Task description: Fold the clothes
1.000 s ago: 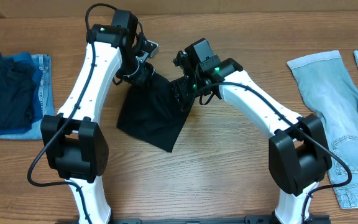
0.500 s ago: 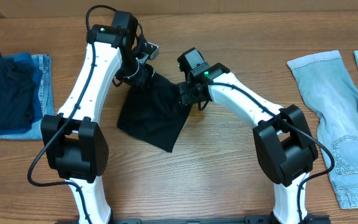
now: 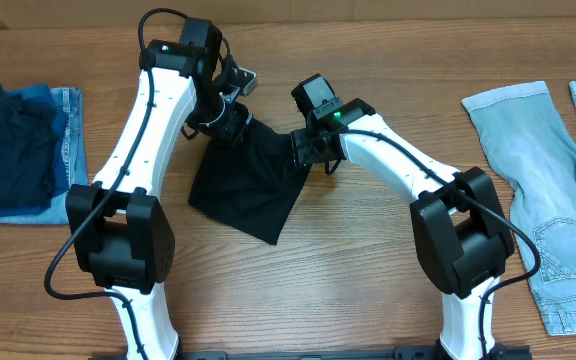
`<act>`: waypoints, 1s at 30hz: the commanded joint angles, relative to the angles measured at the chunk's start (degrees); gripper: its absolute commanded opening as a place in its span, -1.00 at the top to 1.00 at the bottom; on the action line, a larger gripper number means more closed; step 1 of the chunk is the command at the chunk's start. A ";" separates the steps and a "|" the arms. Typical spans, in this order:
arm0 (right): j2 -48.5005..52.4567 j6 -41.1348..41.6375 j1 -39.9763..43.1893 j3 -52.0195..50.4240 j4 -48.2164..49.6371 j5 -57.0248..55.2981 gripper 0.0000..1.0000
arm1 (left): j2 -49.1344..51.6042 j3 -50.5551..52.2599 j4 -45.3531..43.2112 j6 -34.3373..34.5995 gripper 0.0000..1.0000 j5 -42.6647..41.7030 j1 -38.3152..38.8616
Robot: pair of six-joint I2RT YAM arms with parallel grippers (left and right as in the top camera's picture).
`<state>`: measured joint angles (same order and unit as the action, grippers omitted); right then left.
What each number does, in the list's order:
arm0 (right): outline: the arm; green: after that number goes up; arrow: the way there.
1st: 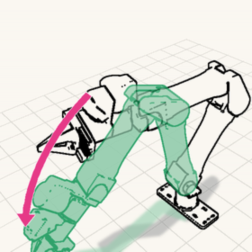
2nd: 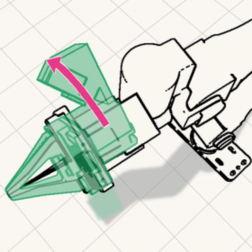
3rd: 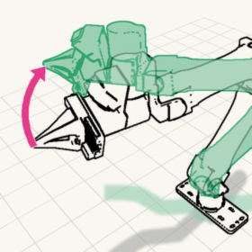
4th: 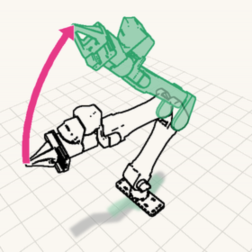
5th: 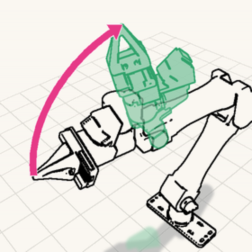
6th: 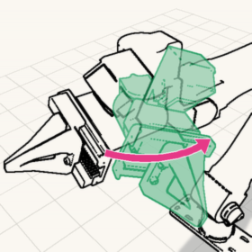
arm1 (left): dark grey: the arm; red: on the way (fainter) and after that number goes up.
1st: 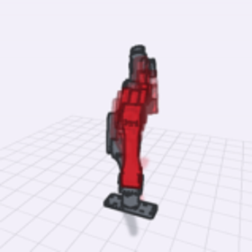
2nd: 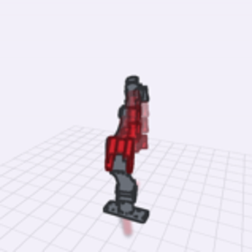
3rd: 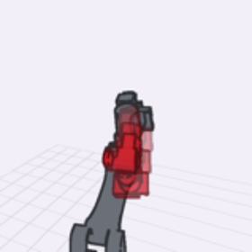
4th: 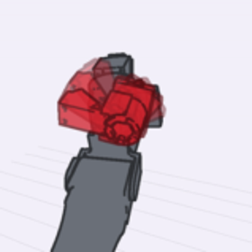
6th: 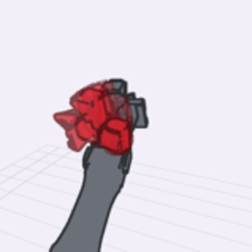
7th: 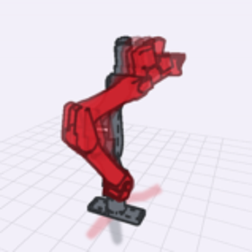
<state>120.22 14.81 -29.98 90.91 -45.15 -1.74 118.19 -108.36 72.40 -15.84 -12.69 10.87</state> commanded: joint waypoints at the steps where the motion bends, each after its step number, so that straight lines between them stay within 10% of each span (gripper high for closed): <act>1: -0.02 0.44 0.48 1.03 -0.02 -1.20 -0.26 | 0.79 0.35 1.09 -2.86 -0.25 -7.56 0.09; 19: -0.02 0.44 0.48 1.03 -0.87 -1.18 -0.25 | 3.61 0.35 2.43 0.85 -0.09 -4.66 2.89; 26: -0.02 0.44 0.48 1.03 -1.31 -1.20 -0.23 | 4.02 0.35 3.26 2.14 0.86 -4.72 4.28; 30: -0.02 0.44 0.48 1.03 -1.25 -1.20 -0.23 | 4.02 0.35 10.08 2.34 0.91 -5.68 5.88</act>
<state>120.22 14.98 -29.98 90.91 -46.50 -1.89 121.97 -108.33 78.63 -14.72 -17.39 15.09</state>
